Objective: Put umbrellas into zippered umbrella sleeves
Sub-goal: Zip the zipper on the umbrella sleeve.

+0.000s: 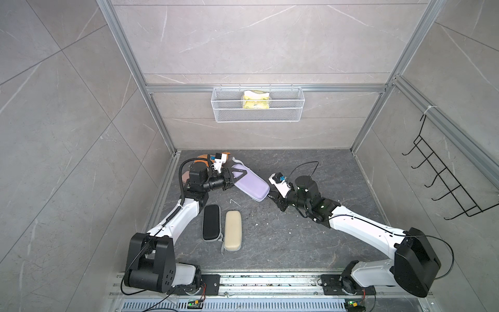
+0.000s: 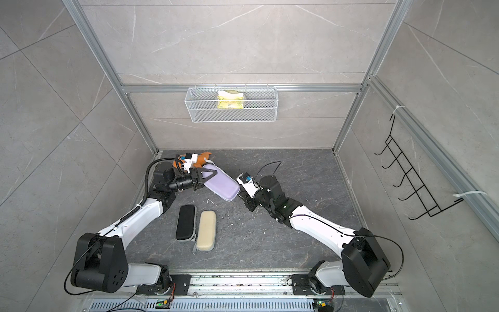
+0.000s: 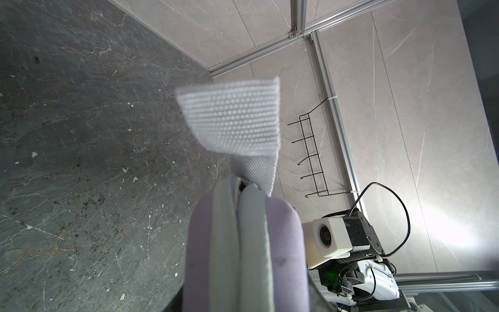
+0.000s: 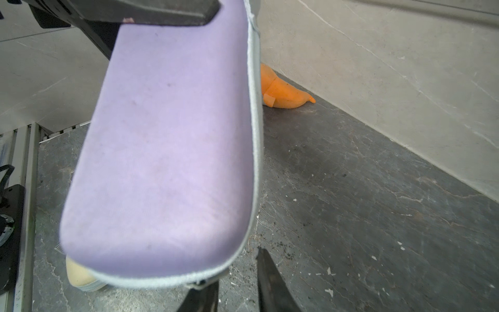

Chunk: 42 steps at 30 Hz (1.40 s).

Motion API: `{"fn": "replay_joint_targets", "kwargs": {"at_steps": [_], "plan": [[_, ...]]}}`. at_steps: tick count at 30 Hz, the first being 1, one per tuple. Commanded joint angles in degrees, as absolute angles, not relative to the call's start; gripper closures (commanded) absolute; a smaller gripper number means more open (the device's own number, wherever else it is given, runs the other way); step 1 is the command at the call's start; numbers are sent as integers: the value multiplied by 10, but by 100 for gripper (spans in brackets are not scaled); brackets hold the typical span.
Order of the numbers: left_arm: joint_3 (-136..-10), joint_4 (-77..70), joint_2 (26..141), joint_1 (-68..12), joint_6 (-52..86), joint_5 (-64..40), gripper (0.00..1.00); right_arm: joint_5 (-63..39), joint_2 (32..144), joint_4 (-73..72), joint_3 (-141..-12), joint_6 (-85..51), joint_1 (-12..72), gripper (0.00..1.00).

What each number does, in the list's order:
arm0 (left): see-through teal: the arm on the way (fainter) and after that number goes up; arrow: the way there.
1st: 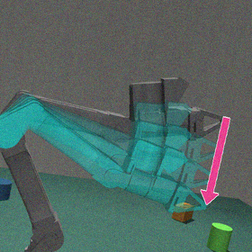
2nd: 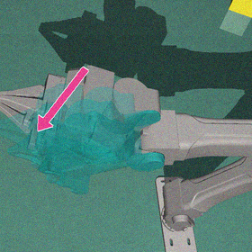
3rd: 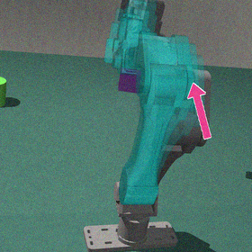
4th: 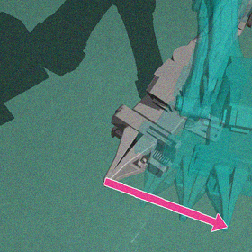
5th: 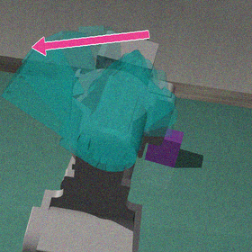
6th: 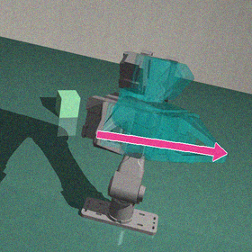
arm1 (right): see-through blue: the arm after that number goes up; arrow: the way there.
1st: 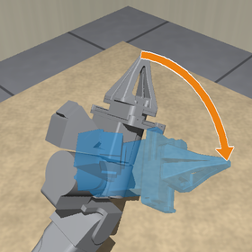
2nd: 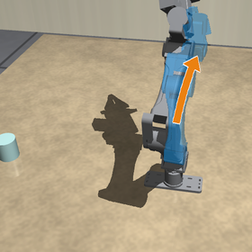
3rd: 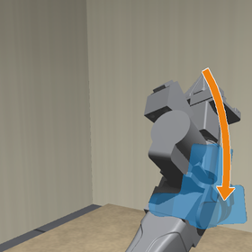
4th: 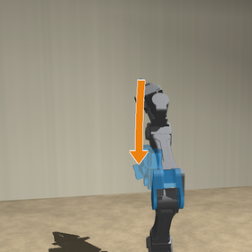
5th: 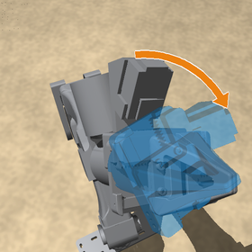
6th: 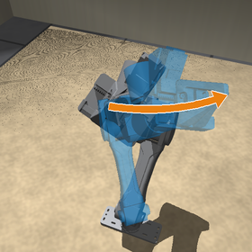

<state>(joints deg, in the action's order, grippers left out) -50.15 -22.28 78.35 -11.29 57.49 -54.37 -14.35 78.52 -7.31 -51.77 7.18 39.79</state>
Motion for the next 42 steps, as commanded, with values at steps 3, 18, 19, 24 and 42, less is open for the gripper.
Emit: {"fn": "replay_joint_targets", "kwargs": {"at_steps": [3, 18, 19, 24, 42], "plan": [[-514, -257, 771, -116, 569, -563, 100, -151, 789, -75, -544, 101, 415, 74], [-514, -280, 794, -115, 527, -482, 100, -115, 774, -40, -518, 138, 434, 100], [-511, -292, 797, -115, 528, -463, 100, -113, 771, -38, -510, 145, 440, 100], [-487, -402, 817, -118, 564, -384, 100, -116, 762, 2, -512, 116, 471, 100], [-469, -429, 792, -157, 568, -260, 100, -133, 769, -86, -519, -131, 536, 62]]}}
